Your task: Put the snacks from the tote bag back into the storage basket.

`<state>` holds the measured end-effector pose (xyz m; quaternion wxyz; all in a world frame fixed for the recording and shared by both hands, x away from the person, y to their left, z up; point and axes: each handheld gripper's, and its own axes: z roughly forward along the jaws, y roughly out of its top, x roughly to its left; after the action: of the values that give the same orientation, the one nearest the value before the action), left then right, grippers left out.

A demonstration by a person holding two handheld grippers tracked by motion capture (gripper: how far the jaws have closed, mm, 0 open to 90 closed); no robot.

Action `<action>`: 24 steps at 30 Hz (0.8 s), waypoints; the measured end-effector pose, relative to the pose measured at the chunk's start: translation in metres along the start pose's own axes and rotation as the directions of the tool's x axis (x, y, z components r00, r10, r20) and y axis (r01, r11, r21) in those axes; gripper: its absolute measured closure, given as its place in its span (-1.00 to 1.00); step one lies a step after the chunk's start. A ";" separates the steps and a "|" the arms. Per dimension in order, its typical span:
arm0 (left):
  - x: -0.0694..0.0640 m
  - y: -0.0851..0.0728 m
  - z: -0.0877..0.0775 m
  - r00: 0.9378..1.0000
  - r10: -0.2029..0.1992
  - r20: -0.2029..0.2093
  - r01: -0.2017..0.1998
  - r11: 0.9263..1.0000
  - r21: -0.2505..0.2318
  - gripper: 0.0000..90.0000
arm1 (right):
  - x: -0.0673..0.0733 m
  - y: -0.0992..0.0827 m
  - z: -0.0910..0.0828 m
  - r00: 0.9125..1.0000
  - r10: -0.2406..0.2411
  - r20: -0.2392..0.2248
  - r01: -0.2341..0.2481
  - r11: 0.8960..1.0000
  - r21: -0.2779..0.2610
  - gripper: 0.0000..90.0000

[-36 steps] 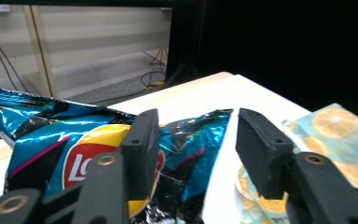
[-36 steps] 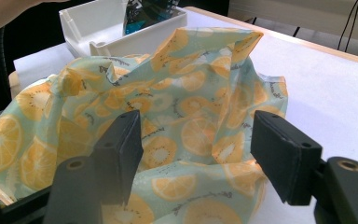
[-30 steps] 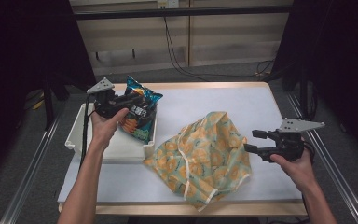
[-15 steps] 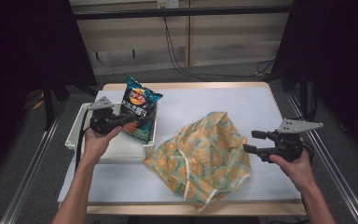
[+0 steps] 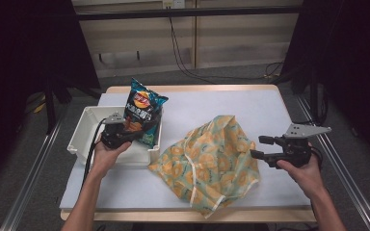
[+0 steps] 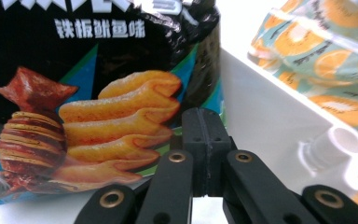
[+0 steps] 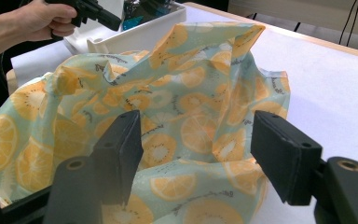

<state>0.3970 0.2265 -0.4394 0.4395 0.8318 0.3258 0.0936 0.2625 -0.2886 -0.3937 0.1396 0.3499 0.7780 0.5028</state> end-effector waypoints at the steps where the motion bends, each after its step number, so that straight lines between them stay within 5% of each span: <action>1: 0.000 -0.001 0.003 1.000 -0.008 -0.007 0.008 1.000 0.011 1.00 | 0.000 0.000 0.000 1.000 0.003 0.001 -0.003 1.000 0.001 -0.25; 9: 0.000 0.009 0.027 1.000 -0.013 -0.020 0.014 1.000 0.018 0.97 | -0.002 -0.003 0.000 1.000 0.009 -0.001 -0.009 1.000 0.003 -0.25; 24: 0.010 0.023 0.038 0.996 -0.052 -0.069 0.051 0.999 -0.015 0.98 | -0.002 -0.002 0.001 1.000 0.002 -0.005 -0.002 1.000 0.007 -0.25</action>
<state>0.4320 0.1980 -0.4450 0.4356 0.8166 0.3615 0.1132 0.2638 -0.2902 -0.3964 0.1358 0.3497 0.7798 0.5012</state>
